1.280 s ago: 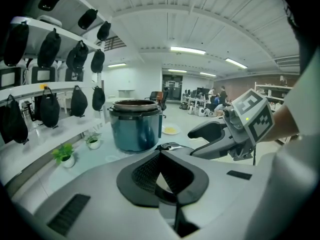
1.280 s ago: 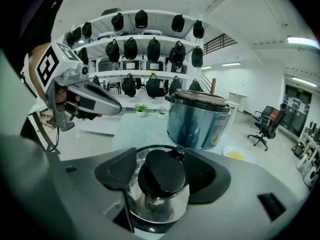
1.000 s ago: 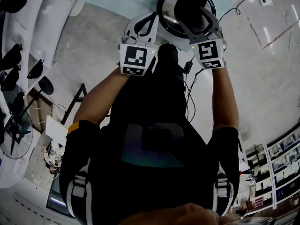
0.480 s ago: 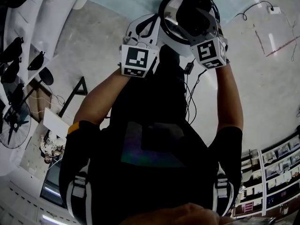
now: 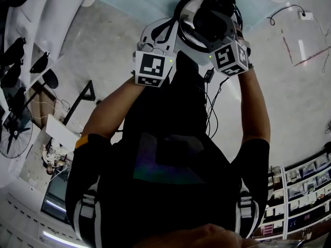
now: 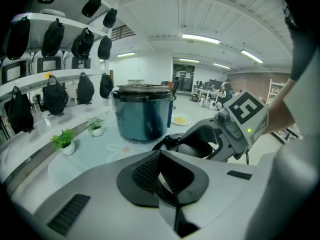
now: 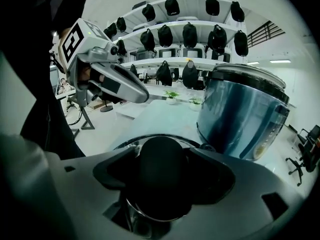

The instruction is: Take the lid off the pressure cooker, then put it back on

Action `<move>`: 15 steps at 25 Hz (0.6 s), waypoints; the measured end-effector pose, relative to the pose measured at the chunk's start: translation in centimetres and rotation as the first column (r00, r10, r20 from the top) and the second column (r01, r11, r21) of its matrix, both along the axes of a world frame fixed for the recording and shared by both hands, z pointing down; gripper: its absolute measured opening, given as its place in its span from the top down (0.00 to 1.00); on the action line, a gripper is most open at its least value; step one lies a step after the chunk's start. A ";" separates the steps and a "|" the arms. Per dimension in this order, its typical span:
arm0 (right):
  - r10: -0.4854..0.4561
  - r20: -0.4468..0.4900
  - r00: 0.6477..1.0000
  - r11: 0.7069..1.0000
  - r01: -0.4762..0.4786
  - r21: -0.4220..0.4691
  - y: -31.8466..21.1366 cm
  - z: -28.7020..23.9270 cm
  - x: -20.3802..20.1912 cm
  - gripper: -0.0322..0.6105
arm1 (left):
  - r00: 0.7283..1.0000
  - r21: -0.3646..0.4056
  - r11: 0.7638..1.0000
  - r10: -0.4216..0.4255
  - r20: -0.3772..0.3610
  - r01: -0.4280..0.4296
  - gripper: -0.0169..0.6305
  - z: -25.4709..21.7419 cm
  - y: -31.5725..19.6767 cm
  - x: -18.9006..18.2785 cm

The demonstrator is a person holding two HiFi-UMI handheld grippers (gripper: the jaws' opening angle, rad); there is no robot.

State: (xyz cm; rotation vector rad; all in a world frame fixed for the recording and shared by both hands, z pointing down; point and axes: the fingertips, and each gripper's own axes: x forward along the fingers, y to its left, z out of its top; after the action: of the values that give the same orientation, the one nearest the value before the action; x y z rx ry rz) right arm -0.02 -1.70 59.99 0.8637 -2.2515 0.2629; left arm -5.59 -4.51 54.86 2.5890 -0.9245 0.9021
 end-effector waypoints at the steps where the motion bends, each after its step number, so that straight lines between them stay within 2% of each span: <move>1: -0.009 -0.006 1.000 1.000 0.009 -0.002 0.0 0.2 0.0 0.43 | 1.000 -0.002 1.000 -0.003 0.000 0.003 0.96 0.1 -0.1 0.0; 11: -0.041 0.001 0.999 0.999 0.041 0.003 0.3 0.6 0.1 0.43 | 0.999 -0.011 0.999 -0.039 -0.011 0.039 0.96 0.5 -0.2 0.1; 15: -0.036 0.008 0.999 0.999 0.037 -0.003 0.0 0.5 0.2 0.50 | 0.999 -0.003 0.999 -0.043 -0.011 0.043 0.96 0.1 -0.3 -0.2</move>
State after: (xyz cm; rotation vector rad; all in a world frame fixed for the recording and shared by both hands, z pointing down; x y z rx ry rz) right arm 0.18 -1.72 60.50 0.8206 -2.2719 0.2532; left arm -5.83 -4.84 54.91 2.5585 -0.9719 0.8765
